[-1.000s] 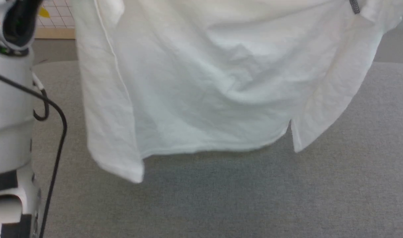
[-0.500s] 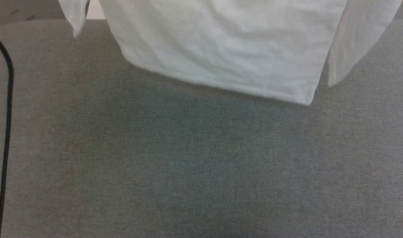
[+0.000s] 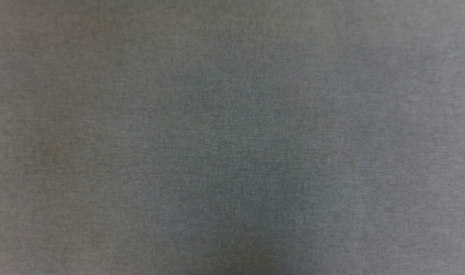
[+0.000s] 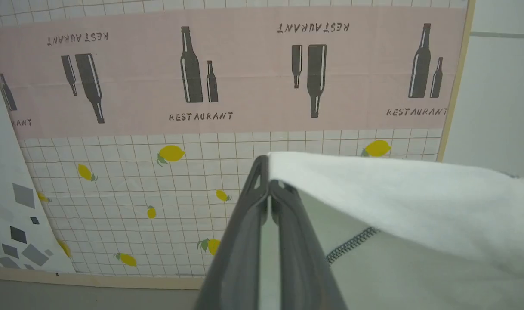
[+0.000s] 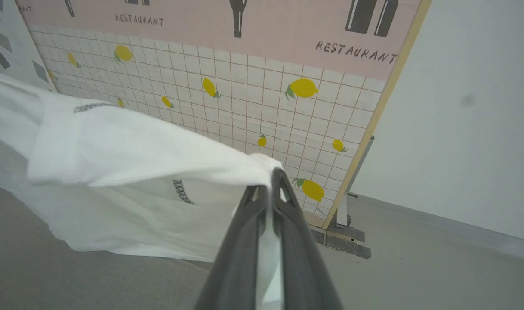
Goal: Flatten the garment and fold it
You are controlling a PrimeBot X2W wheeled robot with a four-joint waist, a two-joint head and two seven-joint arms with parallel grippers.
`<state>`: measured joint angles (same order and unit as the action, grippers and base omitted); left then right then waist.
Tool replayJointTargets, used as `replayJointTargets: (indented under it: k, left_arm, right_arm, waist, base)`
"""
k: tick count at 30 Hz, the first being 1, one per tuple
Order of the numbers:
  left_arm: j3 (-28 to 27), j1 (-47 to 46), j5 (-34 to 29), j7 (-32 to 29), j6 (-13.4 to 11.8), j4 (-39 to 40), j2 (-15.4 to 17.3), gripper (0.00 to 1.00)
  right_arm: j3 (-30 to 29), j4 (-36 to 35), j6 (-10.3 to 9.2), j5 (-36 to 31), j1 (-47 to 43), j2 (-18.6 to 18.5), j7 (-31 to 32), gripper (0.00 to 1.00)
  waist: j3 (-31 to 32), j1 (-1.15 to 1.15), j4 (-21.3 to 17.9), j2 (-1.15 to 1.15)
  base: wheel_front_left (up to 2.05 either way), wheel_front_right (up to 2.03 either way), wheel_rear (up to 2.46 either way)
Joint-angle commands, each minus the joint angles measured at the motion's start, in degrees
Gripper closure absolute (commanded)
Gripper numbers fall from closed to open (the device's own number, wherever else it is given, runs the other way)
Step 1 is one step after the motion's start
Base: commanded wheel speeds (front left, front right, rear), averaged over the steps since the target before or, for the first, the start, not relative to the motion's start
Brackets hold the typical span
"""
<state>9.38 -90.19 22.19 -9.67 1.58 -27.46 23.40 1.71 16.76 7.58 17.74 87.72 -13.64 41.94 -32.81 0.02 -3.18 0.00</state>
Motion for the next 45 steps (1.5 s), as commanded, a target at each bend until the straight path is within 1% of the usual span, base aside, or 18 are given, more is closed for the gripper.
replayJointTargets:
  k: [1,4,8,11,14,15,16,18,23,27,30,35,37,39,41,43,45]
  left_arm:
    - [0.0,1.2,0.0,1.3,0.7,-0.8,-0.1,1.0]
    - [0.1,4.7,0.7,3.1,1.5,-2.5,-0.3,1.0]
    - [0.1,11.0,2.5,6.8,2.8,-3.6,-1.0,1.0]
    - [0.6,18.0,3.7,9.8,3.7,-2.2,-1.6,1.0]
    - [0.4,27.1,4.9,12.2,3.8,0.7,-2.2,1.0]
    - [0.2,30.1,5.3,12.7,3.5,1.7,-2.2,1.0]
    - [0.2,45.8,7.7,12.3,2.3,7.0,-3.5,1.0]
    - [0.5,54.2,8.9,11.1,1.2,9.8,-4.2,1.0]
    - [1.9,73.7,10.6,8.0,-2.3,15.1,-5.7,1.0]
    - [2.4,84.4,11.0,5.8,-5.6,16.9,-5.8,1.0]
    - [3.3,90.0,11.0,2.9,-7.1,17.7,-5.2,1.0]
    - [5.1,96.7,11.6,-4.7,-9.8,19.7,-4.0,1.0]
    - [6.3,98.1,11.4,-8.1,-10.7,20.3,-3.3,1.0]
    - [7.2,98.9,11.3,-10.9,-11.4,20.7,-3.1,1.0]
    - [7.9,99.0,11.8,-13.2,-11.8,20.6,-3.3,1.0]
    - [8.4,98.7,11.8,-14.2,-12.0,20.3,-3.4,1.0]
    - [8.4,98.2,12.0,-14.3,-12.1,19.8,-3.7,1.0]
  right_arm:
    - [0.7,0.8,-0.09,0.6,-1.3,0.0,-0.9,1.0]
    - [2.0,1.3,-0.09,2.3,-4.6,-0.7,-1.8,1.0]
    - [2.7,0.3,-0.09,5.5,-12.8,-2.0,-3.7,1.0]
    - [2.9,-2.1,-0.09,7.9,-21.7,-3.7,-5.6,1.0]
    - [2.0,-5.2,-0.09,10.8,-32.3,-4.7,-7.7,1.0]
    - [1.7,-6.4,-0.09,11.3,-35.5,-4.8,-8.2,1.0]
    - [-1.0,-11.0,-0.09,13.2,-50.5,-3.9,-10.6,1.0]
    - [-2.0,-13.5,-0.09,12.8,-57.4,-3.5,-12.0,1.0]
    - [-5.3,-17.4,-0.09,12.6,-73.4,-0.7,-13.8,1.0]
    - [-8.0,-19.8,-0.09,9.8,-83.7,0.8,-15.2,1.0]
    - [-9.5,-20.8,-0.09,8.0,-90.2,2.4,-14.2,1.0]
    - [-8.9,-22.9,-0.09,5.8,-97.3,3.6,-8.9,1.0]
    - [-8.7,-23.5,-0.09,5.0,-98.7,3.9,-6.2,1.0]
    - [-8.3,-23.9,-0.09,2.7,-99.6,3.4,-3.0,1.0]
    - [-7.9,-23.8,-0.09,0.9,-100.0,3.7,0.1,1.0]
    - [-6.3,-23.7,-0.09,-0.6,-99.7,3.6,1.8,1.0]
    - [-4.8,-23.1,-0.09,-0.7,-99.0,4.2,2.4,1.0]
  waist:
    - [-3.3,-0.02,0.3,0.0]
    - [-2.9,-0.02,1.1,0.0]
    - [-0.4,-0.02,2.4,0.0]
    - [2.9,-0.02,3.6,0.0]
    - [7.4,-0.02,4.5,0.0]
    - [8.6,-0.02,4.7,0.0]
    - [15.0,-0.02,5.1,0.0]
    - [17.7,-0.02,5.0,0.0]
    - [23.7,-0.02,5.0,0.0]
    - [27.0,-0.02,5.0,0.0]
    - [28.9,-0.02,5.2,0.0]
    - [30.7,-0.02,4.7,0.0]
    - [31.1,-0.02,4.5,0.0]
    - [31.3,-0.02,4.3,0.0]
    - [31.4,-0.02,4.3,0.0]
    - [31.4,-0.02,4.2,0.0]
    - [31.2,-0.02,4.0,0.0]
  base:
    - [0.0,0.0,0.0]
    - [0.0,0.0,0.0]
    - [0.0,0.0,0.0]
    - [0.0,0.0,0.0]
    - [0.0,0.0,0.0]
    - [0.0,0.0,0.0]
    - [0.0,0.0,0.0]
    - [0.0,0.0,0.0]
    - [0.0,0.0,0.0]
    - [0.0,0.0,0.0]
    - [0.0,0.0,0.0]
    - [0.0,0.0,0.0]
    - [0.0,0.0,0.0]
    - [0.0,0.0,0.0]
    - [0.0,0.0,0.0]
    - [0.0,0.0,0.0]
    - [0.0,0.0,0.0]
